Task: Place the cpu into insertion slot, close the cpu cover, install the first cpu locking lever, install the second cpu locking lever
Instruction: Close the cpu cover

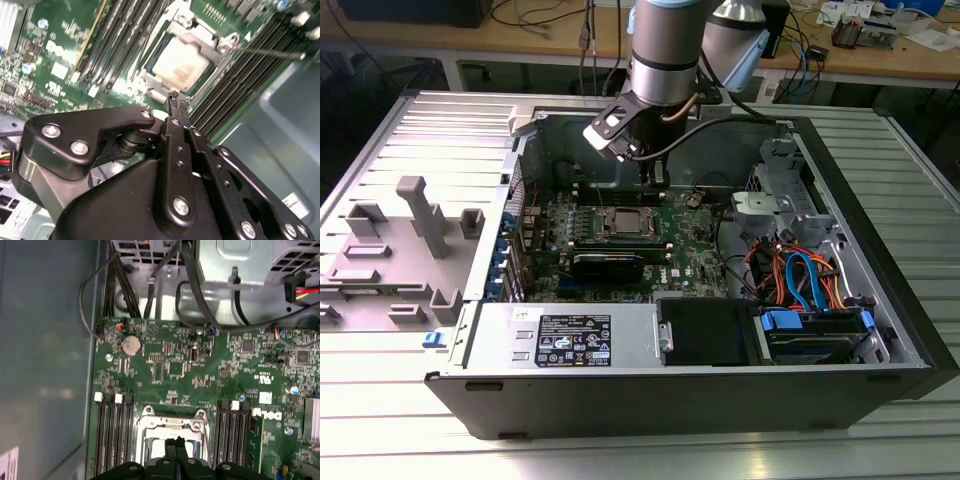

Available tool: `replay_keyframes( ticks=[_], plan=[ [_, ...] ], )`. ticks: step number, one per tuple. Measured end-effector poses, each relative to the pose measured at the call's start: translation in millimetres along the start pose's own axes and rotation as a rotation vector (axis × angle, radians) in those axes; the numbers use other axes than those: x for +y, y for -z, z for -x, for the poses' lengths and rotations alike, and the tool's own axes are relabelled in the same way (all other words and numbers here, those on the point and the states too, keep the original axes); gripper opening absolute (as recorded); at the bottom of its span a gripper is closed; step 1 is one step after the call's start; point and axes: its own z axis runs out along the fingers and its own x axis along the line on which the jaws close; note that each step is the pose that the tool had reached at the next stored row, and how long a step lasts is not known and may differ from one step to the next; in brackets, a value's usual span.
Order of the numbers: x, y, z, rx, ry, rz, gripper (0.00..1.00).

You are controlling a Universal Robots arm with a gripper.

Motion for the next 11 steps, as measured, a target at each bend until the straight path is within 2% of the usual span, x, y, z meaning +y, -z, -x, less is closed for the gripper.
replay_keyframes(
  ticks=[4,11],
  plan=[
    [-10.4,-2.3,-0.8,0.0009,0.003,0.0000,0.11],
    [-11.8,-2.4,-0.8,0.0009,0.003,0.0001,0.11]
  ],
)
